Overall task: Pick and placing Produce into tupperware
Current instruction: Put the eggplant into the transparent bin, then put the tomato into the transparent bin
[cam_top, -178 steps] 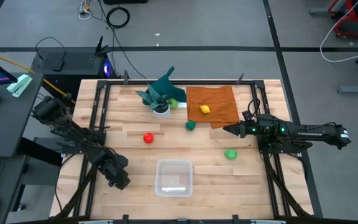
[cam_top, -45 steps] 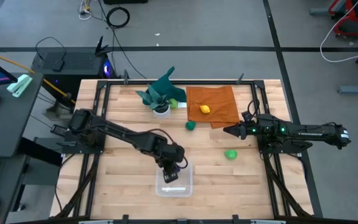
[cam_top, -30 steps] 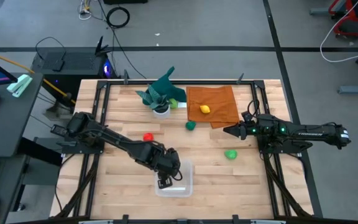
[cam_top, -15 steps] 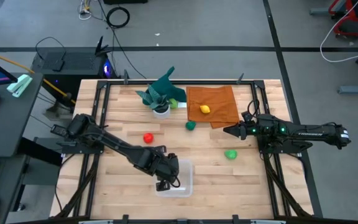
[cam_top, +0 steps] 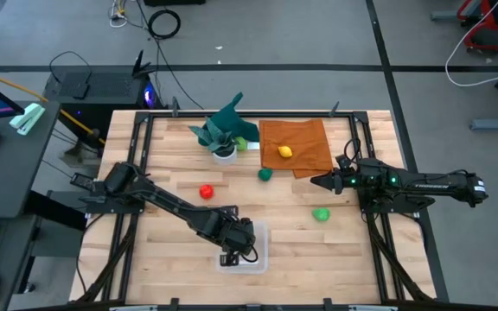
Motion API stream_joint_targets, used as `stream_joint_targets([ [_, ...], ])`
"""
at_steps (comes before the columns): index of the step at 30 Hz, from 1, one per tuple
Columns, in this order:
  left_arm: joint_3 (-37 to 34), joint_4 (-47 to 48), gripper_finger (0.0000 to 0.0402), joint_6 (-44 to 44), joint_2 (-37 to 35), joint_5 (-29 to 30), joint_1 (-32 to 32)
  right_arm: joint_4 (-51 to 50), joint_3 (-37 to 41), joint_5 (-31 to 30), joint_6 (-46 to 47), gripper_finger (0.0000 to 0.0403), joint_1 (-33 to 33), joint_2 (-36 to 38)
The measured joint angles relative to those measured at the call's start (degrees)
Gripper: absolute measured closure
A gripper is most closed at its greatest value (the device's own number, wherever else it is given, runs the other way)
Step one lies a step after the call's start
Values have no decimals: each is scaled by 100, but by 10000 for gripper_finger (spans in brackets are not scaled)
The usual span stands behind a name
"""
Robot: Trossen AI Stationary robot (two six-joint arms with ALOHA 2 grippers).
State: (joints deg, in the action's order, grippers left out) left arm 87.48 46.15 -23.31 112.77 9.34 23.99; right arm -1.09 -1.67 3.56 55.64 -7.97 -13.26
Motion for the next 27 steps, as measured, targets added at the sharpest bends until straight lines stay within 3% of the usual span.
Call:
stream_joint_targets([
  [14,-1,-152,273,146,354,-42,-44,-2,0,-1,-30,291,0,-28],
  [27,0,-208,215,146,446,-59,-44,-2,0,-1,-36,291,0,-37],
])
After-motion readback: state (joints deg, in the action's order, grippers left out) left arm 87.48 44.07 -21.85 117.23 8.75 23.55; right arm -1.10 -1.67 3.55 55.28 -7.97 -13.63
